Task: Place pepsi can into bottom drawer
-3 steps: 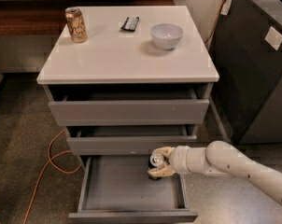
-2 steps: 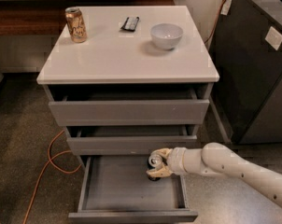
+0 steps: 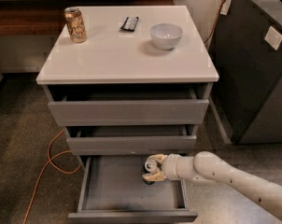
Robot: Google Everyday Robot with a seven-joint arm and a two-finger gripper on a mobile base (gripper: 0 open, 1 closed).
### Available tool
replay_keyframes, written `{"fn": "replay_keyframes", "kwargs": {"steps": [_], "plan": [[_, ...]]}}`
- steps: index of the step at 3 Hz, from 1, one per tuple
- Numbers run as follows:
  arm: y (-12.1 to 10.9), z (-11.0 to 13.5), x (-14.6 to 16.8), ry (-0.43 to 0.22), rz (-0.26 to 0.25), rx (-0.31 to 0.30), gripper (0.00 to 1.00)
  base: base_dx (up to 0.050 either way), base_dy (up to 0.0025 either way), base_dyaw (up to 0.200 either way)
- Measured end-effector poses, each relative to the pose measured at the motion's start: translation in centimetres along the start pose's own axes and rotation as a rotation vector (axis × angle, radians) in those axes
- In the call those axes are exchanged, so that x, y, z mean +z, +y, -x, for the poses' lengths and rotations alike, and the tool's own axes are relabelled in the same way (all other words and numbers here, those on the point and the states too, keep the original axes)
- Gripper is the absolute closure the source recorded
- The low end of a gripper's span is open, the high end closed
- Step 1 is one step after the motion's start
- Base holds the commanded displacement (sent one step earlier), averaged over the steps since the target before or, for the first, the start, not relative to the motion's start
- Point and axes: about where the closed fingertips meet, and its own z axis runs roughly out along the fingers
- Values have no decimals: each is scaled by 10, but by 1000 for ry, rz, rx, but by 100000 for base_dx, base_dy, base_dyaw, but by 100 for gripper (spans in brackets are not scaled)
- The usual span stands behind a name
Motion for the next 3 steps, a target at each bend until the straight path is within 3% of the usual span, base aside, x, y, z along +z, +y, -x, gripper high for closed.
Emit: {"fn": "replay_keyframes", "kwargs": {"steps": [2, 3], "plan": [[10, -39, 46, -1, 20, 0, 100, 0, 0, 0], [13, -68, 63, 2, 24, 31, 100, 0, 0, 0]]}}
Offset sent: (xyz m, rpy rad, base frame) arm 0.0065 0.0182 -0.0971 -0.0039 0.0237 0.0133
